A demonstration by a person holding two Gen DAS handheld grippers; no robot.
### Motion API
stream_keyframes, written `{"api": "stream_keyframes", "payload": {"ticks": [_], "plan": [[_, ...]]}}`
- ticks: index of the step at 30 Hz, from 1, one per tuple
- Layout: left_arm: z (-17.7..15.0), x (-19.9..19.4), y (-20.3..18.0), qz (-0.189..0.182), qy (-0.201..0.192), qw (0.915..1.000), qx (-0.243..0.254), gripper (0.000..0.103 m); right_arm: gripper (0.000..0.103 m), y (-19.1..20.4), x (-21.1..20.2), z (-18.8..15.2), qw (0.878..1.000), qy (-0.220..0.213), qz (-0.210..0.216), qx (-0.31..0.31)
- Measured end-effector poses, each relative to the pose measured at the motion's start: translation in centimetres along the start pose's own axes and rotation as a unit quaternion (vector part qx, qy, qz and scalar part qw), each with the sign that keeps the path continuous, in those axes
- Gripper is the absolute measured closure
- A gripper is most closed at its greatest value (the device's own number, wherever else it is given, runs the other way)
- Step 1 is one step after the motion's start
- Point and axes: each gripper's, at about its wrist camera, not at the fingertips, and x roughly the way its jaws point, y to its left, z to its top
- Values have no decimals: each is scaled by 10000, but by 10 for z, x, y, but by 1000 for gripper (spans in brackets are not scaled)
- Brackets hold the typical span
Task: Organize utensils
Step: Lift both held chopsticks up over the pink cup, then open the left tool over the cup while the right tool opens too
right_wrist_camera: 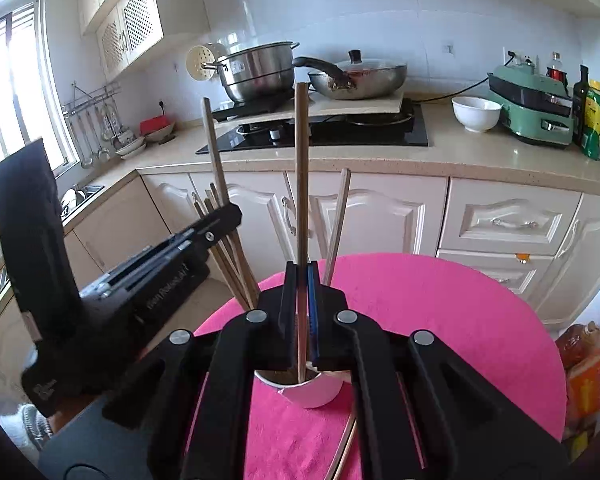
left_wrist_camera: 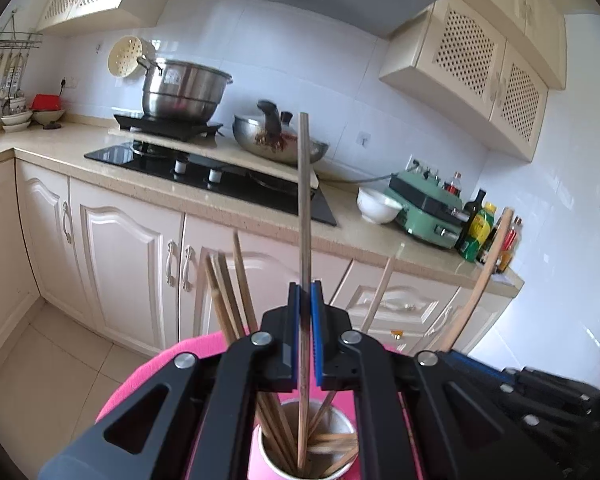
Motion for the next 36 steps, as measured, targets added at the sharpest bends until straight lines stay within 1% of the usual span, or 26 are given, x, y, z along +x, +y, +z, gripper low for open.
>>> {"api": "stream_keyframes", "payload": {"ticks": [5, 14, 16, 17, 20, 21, 24, 30, 33, 36], "plan": [[-14, -2, 2, 20, 227, 9997, 111, 97, 97, 1, 1, -5, 9999, 76, -56, -57], [-27, -6, 0, 6, 636, 9976, 255, 96, 97, 4, 4, -10, 9997, 153, -96, -170], [-27, -9, 0, -2, 676, 9975, 227, 91, 97, 4, 4, -9, 9996, 169, -84, -204], [-27, -10, 0, -2, 700, 9974, 193, 84, 97, 5, 5, -9, 9995, 177, -95, -236], [-27, -15, -2, 23, 749, 9971, 153, 81, 97, 5, 6, -9, 9994, 220, -76, -258], [-26, -16, -2, 35, 774, 9969, 147, 77, 97, 5, 6, -10, 9993, 231, -72, -276], [-26, -21, -4, 96, 805, 9966, 142, 72, 97, 6, 6, -10, 9991, 262, -68, -314], [-23, -27, -6, 286, 903, 9954, 156, 70, 97, 7, 5, -8, 9989, 303, -56, -351], [-20, -31, -7, 370, 934, 9948, 143, 67, 97, 9, 5, -7, 9985, 390, -26, -373], [-17, -35, -9, 447, 919, 9946, 167, 67, 97, 11, 2, -6, 9985, 394, -14, -382]]}}
